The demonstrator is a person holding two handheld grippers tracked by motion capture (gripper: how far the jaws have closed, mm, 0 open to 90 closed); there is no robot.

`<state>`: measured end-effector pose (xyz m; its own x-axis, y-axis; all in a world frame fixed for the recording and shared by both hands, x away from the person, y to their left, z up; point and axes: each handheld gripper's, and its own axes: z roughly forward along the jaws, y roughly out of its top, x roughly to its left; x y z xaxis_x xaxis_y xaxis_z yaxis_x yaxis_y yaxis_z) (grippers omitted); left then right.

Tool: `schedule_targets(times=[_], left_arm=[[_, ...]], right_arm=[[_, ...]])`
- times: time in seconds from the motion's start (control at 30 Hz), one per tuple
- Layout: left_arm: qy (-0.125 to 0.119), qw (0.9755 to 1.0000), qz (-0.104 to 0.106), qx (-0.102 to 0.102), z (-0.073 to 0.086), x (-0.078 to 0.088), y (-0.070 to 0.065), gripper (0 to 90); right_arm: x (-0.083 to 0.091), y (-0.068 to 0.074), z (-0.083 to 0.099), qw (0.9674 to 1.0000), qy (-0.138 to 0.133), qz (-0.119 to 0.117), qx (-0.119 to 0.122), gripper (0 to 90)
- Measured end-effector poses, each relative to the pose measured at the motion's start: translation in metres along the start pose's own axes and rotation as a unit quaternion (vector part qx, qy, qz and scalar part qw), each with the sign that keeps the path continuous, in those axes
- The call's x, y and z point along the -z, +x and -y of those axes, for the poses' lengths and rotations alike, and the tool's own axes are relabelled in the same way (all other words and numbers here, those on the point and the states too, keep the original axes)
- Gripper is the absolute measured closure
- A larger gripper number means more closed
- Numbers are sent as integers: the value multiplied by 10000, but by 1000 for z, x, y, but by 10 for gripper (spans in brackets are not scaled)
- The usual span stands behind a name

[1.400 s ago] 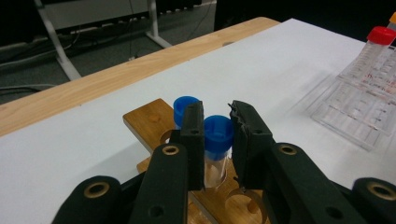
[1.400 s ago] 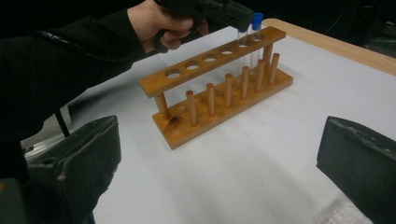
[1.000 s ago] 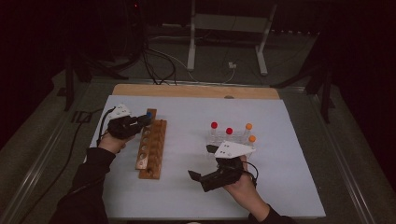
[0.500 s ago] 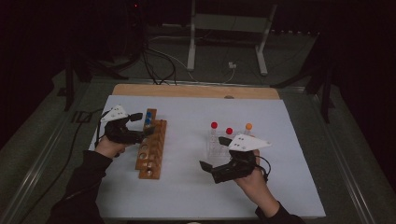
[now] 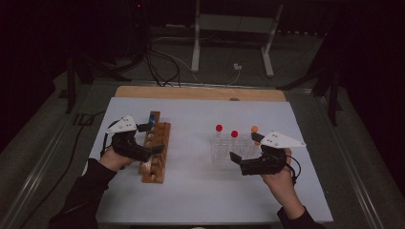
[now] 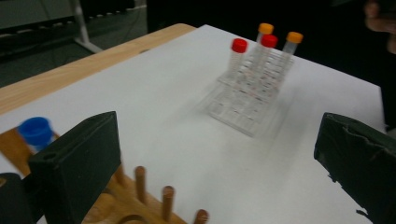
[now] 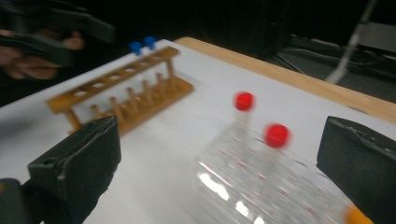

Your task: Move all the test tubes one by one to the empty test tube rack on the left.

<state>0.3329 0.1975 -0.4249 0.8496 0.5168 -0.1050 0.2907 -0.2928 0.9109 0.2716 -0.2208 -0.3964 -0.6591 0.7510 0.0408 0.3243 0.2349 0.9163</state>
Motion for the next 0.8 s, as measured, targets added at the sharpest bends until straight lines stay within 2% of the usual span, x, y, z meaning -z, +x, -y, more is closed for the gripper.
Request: schedule_targets(times=[0.27,0.57,0.63,0.7,0.8], left_arm=[[-33,9998,194,-5,0,1,-8,15],[-100,9998,192,-38,-2,3,-11,15],[-91,9998,193,-52,-2,3,-11,15],[-83,9998,163,-57,-2,2,-11,15],[-72,9998,153,-72,-2,2,-11,15]], right_arm=[[10,-27,23,9985,169,493,-157,0],[13,-48,42,9947,426,875,-332,0],[11,-52,48,9938,421,932,-430,39],[7,-56,52,9925,544,988,-475,61],[1,-59,59,9908,692,1050,-505,181]])
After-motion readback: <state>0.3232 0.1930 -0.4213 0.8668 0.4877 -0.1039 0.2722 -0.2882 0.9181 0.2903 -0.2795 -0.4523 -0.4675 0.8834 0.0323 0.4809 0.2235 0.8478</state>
